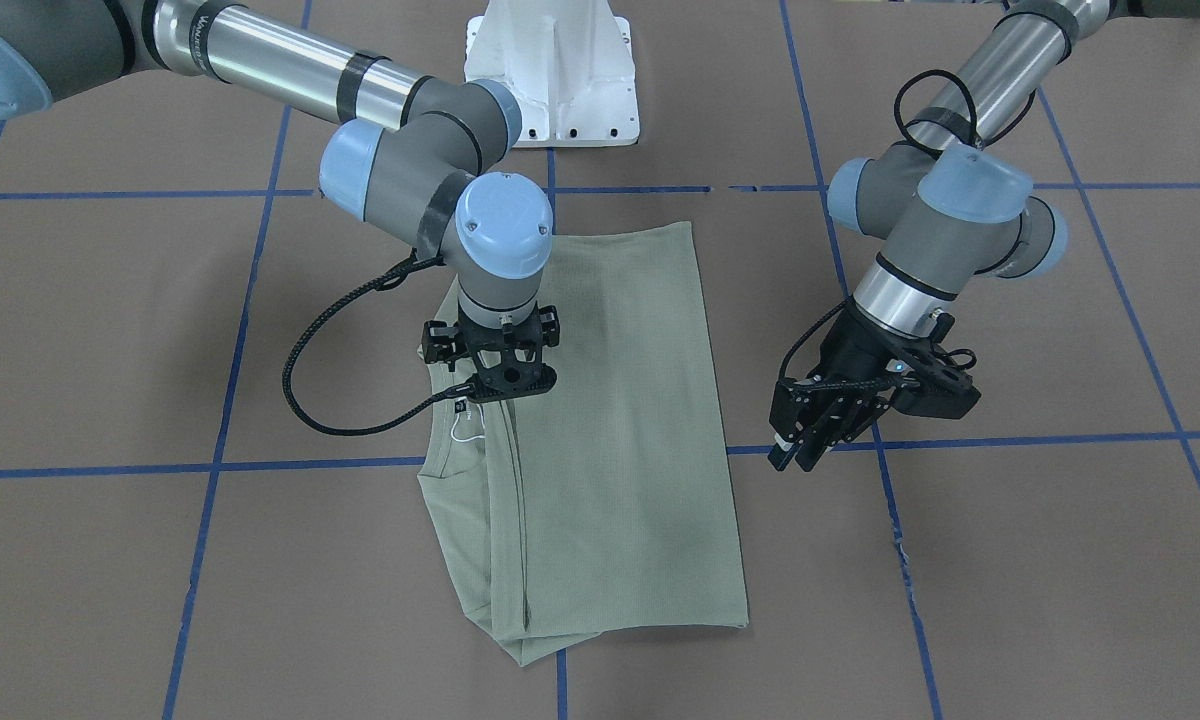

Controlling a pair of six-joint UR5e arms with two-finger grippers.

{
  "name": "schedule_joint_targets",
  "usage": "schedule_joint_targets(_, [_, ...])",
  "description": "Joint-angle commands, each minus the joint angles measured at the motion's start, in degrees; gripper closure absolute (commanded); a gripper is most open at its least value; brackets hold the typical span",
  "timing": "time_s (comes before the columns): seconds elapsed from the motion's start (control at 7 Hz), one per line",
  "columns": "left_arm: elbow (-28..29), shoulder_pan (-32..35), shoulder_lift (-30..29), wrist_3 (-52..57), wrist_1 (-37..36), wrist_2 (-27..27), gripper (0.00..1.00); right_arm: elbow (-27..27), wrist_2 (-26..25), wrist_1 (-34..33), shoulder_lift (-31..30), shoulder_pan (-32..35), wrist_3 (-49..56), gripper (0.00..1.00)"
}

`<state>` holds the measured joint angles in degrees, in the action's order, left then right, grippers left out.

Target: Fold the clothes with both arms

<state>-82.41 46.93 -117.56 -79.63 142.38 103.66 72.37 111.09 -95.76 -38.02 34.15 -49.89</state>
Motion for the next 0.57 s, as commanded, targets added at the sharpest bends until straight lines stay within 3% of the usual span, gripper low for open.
schedule_joint_targets(0.0, [0.0, 0.0, 0.1, 0.0, 0.0, 0.5, 0.56, -1.7, -1.1, 0.7, -0.3, 1.3, 2.1, 0.0])
schedule_joint_targets(0.29, [-0.4, 0.0, 0.2, 0.0, 0.0, 0.6, 0.56, -2.2, -0.6, 0.7, -1.3, 3.4, 3.8, 0.0])
schedule_joint_targets(0.43, [-0.5, 0.0, 0.2, 0.0, 0.0, 0.6, 0.56, -1.8, -0.9, 1.4, -4.9, 3.7, 5.4, 0.0])
